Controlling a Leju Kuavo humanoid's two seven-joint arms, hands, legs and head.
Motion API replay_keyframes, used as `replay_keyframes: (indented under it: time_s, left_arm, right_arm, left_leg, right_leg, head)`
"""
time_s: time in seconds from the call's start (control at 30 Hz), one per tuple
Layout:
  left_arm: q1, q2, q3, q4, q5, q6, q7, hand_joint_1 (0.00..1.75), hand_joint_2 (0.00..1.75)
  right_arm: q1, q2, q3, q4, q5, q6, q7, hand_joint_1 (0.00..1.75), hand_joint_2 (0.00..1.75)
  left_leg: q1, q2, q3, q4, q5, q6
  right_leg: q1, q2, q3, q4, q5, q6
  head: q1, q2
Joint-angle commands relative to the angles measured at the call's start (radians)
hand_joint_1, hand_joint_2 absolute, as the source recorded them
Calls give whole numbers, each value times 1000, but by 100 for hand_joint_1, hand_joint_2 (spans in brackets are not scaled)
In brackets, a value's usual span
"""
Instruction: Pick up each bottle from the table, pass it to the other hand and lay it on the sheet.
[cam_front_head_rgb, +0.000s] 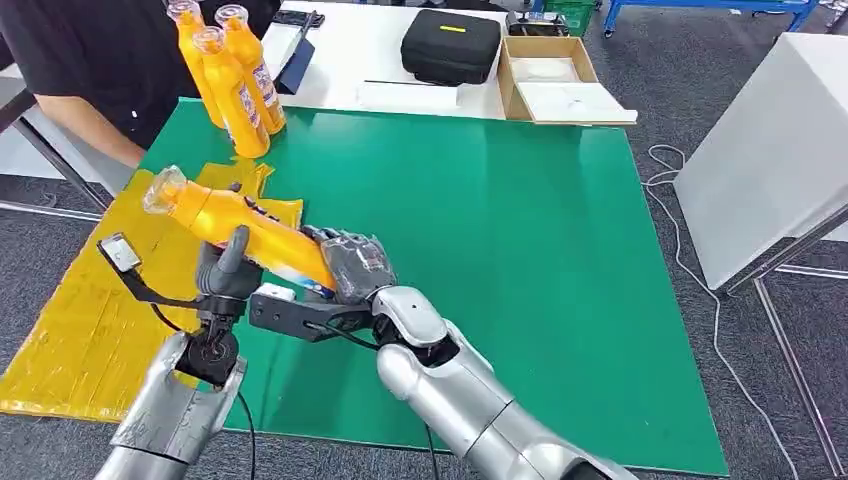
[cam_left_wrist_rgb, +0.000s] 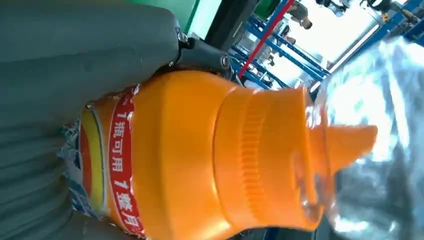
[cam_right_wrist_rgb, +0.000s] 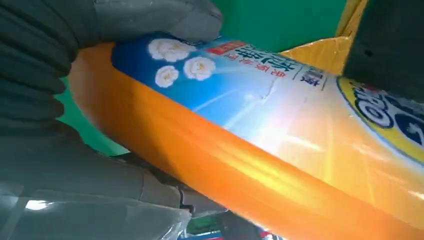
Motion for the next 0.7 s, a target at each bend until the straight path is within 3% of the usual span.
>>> replay_keyframes:
  time_s: [0.03, 0.1, 0.2, 0.3, 0.7]
  left_arm:
    - [-87, -23, 31, 44, -48, 5, -36, 175, 175]
    - [-112, 1, 81, 77, -247, 141, -138, 175, 175]
    - [-195, 20, 170, 94, -668, 518, -294, 175, 175]
    - [-231, 28, 240, 128, -826, 642, -325, 175, 175]
    - [-229, 24, 262, 146, -842, 630, -337, 175, 175]
  right_arm:
    - [22, -35, -153, -1, 35, -26, -1, 0, 0]
    - [54, -70, -240, -130, 62, -6, 8, 0, 0]
    - [76, -115, -311, -264, 81, 24, 8, 0, 0]
    - [57, -132, -311, -235, 77, 30, -19, 0, 0]
    - [50, -126, -302, -203, 68, 10, -30, 0, 0]
  left_leg:
    - [1, -5, 5, 1, -2, -3]
    - [1, -4, 2, 0, 0, -2]
    - [2, -7, 0, 2, 0, -2]
    - [2, -4, -2, 1, 1, -2]
    - [2, -2, 2, 1, 0, -3]
  right_leg:
    - [1, -6, 7, 0, -3, -2]
    - [1, -5, 4, 0, -1, -1]
    - [2, -6, 3, 1, -2, -1]
    - [2, -3, 5, 0, 1, -1]
    - [1, -3, 8, 1, 0, -4]
  head:
    - [0, 0]
    - [0, 0]
    - [1, 0]
    - [0, 0]
    - [0, 0]
